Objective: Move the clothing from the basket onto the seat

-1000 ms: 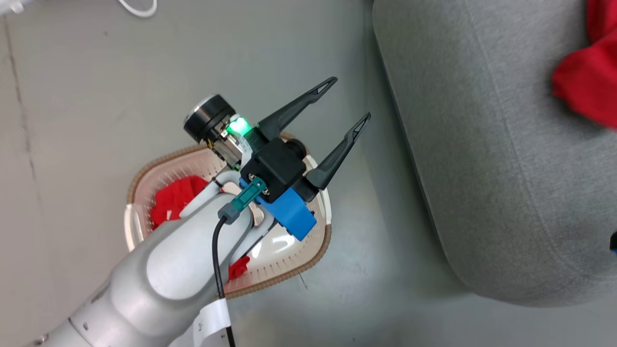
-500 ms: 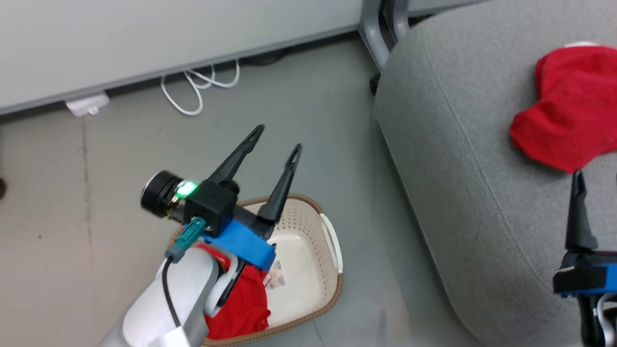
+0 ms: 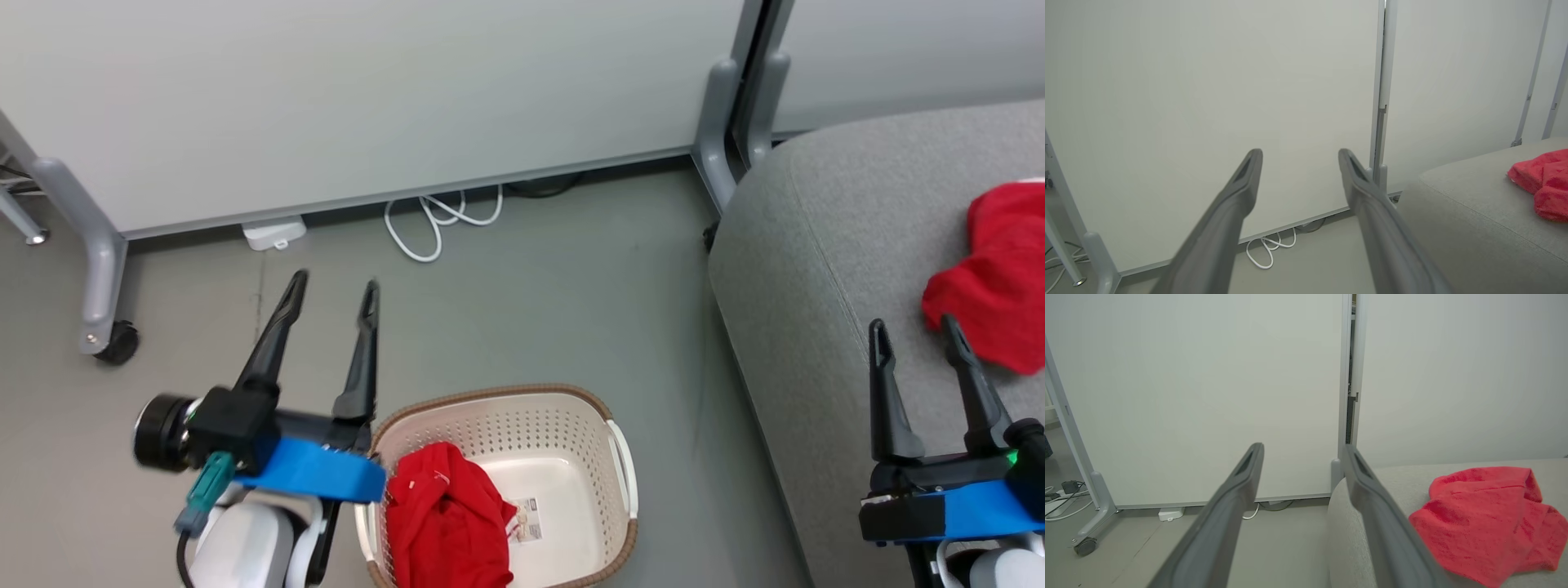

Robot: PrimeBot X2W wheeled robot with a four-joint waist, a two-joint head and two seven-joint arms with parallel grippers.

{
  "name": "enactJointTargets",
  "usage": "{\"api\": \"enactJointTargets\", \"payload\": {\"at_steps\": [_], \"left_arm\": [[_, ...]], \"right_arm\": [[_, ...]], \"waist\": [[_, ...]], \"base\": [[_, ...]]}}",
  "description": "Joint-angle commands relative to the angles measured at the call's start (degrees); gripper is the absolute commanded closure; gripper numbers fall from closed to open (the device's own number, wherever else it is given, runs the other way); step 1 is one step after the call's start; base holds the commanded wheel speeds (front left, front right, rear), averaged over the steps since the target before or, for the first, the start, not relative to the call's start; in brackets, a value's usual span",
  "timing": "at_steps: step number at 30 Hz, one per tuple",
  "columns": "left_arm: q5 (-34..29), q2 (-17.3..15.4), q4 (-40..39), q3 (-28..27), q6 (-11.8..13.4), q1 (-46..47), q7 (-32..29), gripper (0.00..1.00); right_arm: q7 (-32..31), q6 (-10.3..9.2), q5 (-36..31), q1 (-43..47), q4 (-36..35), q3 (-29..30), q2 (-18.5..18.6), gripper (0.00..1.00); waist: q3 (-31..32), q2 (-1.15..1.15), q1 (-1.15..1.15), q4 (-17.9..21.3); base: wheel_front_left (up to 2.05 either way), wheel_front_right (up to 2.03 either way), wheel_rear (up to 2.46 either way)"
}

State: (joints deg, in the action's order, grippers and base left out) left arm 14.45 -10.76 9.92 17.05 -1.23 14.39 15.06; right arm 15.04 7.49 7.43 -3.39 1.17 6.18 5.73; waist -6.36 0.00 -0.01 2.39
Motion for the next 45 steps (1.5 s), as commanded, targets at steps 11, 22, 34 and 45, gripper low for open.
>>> {"api": "enactJointTargets", "payload": {"at_steps": [11,22,34,45], "left_arm": [[-5.09,5.02,-3.0,-11.82,-3.81,-10.12,0.17,0.0],[-7.19,7.0,-1.35,-16.41,-5.31,-13.18,0.17,0.0],[-8.33,7.75,-0.47,-17.9,-5.92,-13.71,0.17,0.0],[-8.52,7.88,0.19,-18.02,-6.29,-13.26,0.17,0.0]], "right_arm": [[0.22,0.0,-0.13,1.84,2.03,-1.77,-1.88,0.0],[0.22,0.0,0.58,2.22,5.89,-3.7,-2.84,0.0],[0.22,0.0,1.7,2.63,7.91,-3.56,-2.89,0.0],[0.22,0.0,2.18,2.34,8.83,-4.18,-2.9,0.0]], "waist": [[4.16,0.0,0.01,-3.92],[5.6,0.0,0.01,-4.58],[5.85,0.0,0.01,-4.96],[5.75,0.0,0.01,-4.94]], "base": [[0.0,0.0,0.0],[0.0,0.0,0.0],[0.0,0.0,0.0],[0.0,0.0,0.0]]}}
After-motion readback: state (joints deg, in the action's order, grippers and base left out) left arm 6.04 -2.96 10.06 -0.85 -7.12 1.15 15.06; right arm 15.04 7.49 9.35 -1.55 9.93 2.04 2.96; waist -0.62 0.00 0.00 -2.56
